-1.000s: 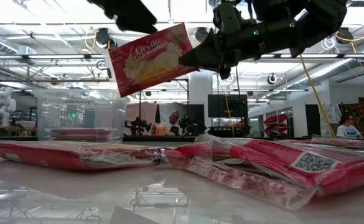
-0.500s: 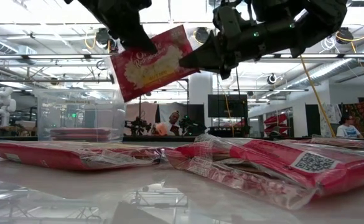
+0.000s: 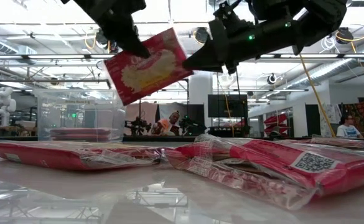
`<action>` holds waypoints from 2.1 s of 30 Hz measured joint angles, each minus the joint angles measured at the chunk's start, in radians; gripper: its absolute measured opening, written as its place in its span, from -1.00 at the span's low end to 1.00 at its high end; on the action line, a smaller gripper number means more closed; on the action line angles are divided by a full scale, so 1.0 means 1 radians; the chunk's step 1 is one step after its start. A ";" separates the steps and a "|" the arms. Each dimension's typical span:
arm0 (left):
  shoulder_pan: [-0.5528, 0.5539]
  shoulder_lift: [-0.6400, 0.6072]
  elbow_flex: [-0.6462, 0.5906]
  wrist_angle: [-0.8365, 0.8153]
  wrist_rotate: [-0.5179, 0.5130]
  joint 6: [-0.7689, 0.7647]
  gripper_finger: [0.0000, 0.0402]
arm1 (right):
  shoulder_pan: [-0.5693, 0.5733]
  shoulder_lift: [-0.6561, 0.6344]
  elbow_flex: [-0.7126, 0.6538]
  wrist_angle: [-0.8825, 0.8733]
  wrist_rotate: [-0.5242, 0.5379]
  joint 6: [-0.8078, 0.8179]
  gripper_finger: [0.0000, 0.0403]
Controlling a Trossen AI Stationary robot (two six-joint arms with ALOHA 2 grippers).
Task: Sort popcorn bags into baskets
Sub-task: Put the red popcorn bag into the transparent container
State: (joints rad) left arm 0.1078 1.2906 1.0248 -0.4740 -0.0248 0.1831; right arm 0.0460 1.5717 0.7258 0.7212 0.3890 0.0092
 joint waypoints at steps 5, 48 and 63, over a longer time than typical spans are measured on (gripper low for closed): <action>0.055 -0.082 0.000 -0.112 -0.031 0.070 -0.92 | -0.004 -0.003 -0.001 -0.053 0.060 -0.056 -0.22; 0.874 0.149 0.266 -0.713 -0.012 0.611 -0.85 | 0.068 -0.003 -0.229 0.284 -0.078 -0.025 -0.13; 0.853 0.162 0.266 -0.652 -0.114 0.352 -0.89 | 0.068 -0.003 -0.229 0.276 -0.078 -0.033 -0.13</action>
State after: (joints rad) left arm 0.9608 1.4524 1.2903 -1.1257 -0.1388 0.5352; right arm 0.1135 1.5692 0.4965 0.9971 0.3111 -0.0235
